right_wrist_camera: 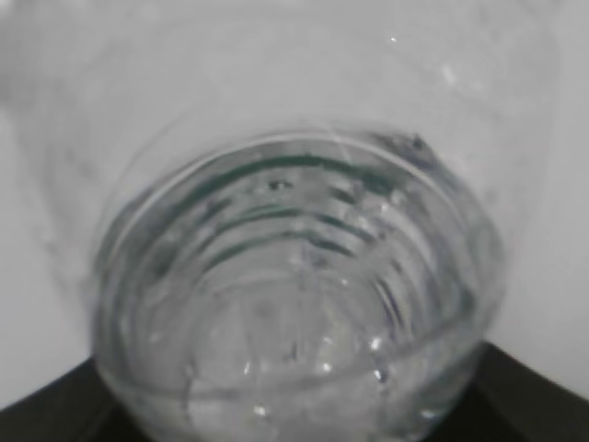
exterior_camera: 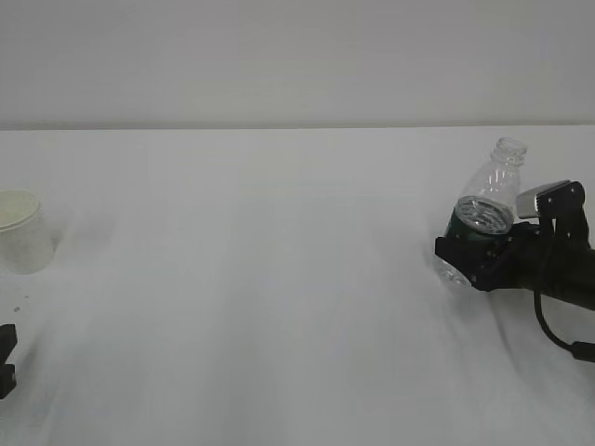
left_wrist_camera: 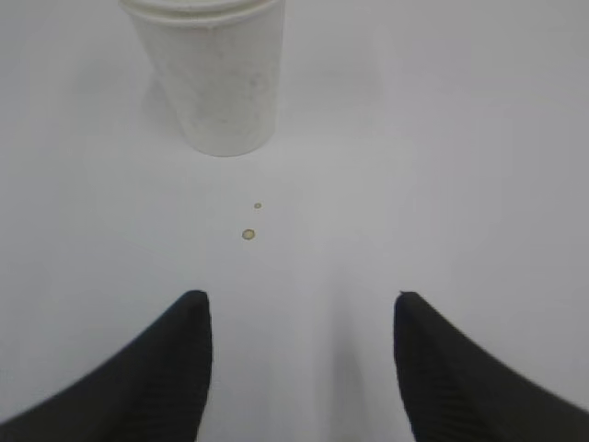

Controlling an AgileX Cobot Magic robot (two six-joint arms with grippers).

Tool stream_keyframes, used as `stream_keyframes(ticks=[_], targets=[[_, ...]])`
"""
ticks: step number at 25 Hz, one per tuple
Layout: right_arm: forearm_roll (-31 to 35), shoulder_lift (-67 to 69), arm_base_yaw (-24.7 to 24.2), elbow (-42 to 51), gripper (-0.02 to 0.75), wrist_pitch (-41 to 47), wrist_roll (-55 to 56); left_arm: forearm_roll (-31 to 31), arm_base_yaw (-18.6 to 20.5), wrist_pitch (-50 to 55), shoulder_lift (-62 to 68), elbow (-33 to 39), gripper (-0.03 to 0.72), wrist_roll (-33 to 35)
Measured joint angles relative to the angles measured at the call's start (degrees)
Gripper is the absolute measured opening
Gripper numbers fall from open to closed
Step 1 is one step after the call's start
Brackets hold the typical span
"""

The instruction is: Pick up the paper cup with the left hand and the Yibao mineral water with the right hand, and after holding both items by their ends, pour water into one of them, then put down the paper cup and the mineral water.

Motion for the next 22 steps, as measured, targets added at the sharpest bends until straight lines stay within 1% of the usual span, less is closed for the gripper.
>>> stream_keyframes(ticks=[7,13,22], targets=[[-1.23,-3.04,0.0,0.0,0.492,2.8,0.0,0.04,0.0,0.0,0.0,0.0,0.457,0.0],[-2.35,-5.2,0.0,0.0,0.492,2.9,0.18,0.04,0.0,0.0,0.0,0.0,0.457,0.0],[-7.96,-8.38,0.0,0.0,0.491,3.02,3.66,0.04,0.0,0.0,0.0,0.0,0.457,0.0]])
